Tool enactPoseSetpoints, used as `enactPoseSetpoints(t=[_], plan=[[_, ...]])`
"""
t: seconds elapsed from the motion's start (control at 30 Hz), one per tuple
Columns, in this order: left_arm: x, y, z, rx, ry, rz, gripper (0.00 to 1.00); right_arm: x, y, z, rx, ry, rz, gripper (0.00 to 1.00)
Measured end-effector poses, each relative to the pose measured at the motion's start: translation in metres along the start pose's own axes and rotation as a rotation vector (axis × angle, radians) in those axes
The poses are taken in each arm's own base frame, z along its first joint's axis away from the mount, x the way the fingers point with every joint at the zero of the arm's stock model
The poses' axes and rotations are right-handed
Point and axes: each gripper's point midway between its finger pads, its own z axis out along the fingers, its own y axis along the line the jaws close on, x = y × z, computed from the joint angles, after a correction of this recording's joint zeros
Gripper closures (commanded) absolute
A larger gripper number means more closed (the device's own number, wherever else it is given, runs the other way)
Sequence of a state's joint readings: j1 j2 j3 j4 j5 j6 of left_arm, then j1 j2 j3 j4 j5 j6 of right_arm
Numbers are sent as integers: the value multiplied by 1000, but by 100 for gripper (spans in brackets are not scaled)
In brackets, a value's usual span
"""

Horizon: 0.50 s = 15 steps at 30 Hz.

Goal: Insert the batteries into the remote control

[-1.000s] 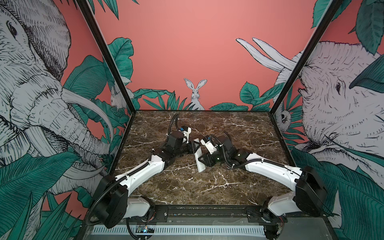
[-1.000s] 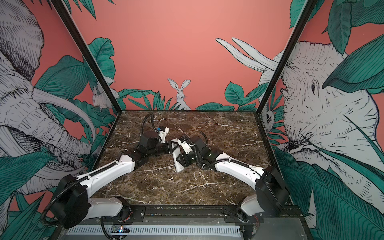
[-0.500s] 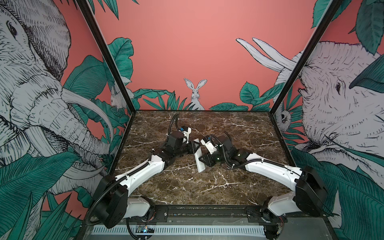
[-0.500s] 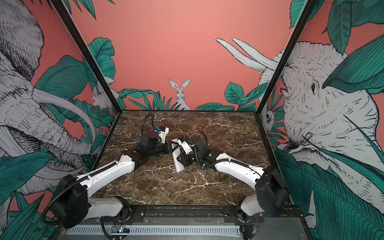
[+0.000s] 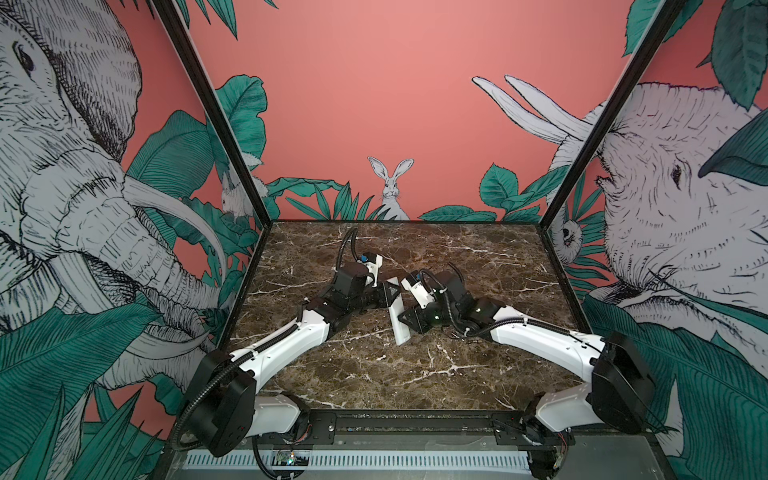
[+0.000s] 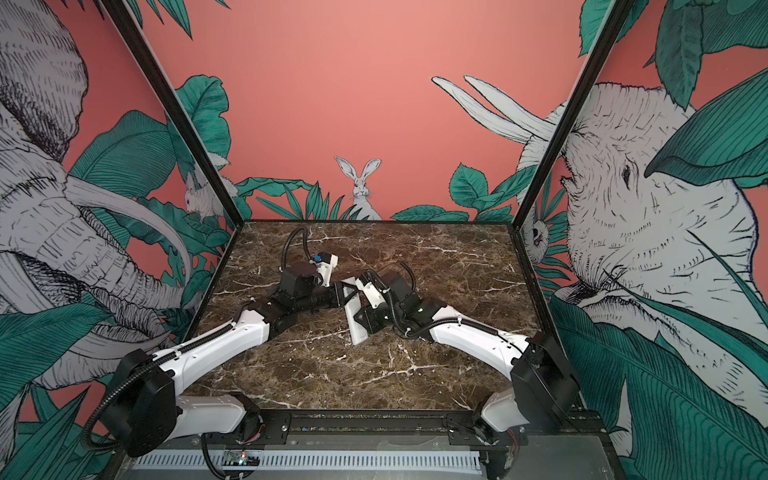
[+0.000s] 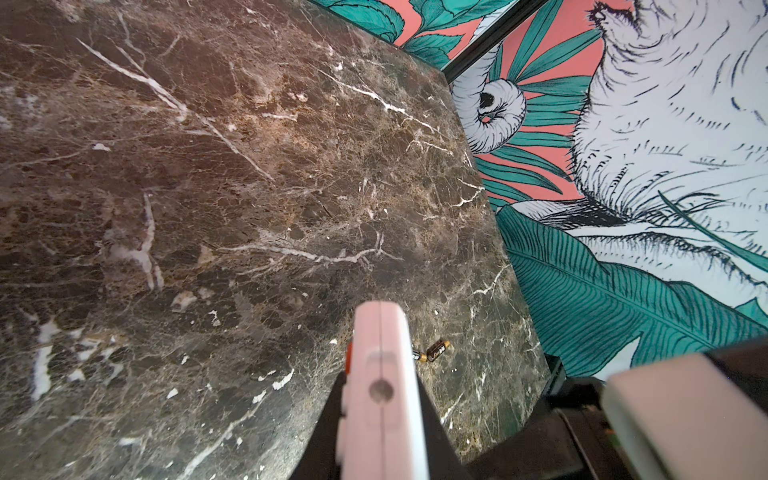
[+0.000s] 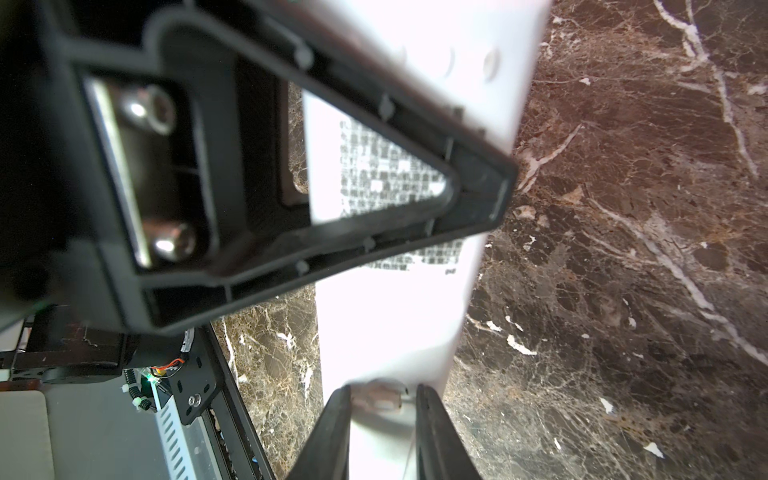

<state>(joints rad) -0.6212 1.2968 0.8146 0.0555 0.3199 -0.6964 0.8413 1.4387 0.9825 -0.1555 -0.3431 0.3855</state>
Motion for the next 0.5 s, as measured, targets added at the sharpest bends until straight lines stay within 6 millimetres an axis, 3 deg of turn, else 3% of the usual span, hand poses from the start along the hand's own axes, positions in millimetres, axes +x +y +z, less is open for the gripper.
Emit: enactPoseSetpoints(t=[0.5], plan=[[0, 2, 0, -10, -6, 1, 100, 0, 1, -6, 5, -10, -3, 74]])
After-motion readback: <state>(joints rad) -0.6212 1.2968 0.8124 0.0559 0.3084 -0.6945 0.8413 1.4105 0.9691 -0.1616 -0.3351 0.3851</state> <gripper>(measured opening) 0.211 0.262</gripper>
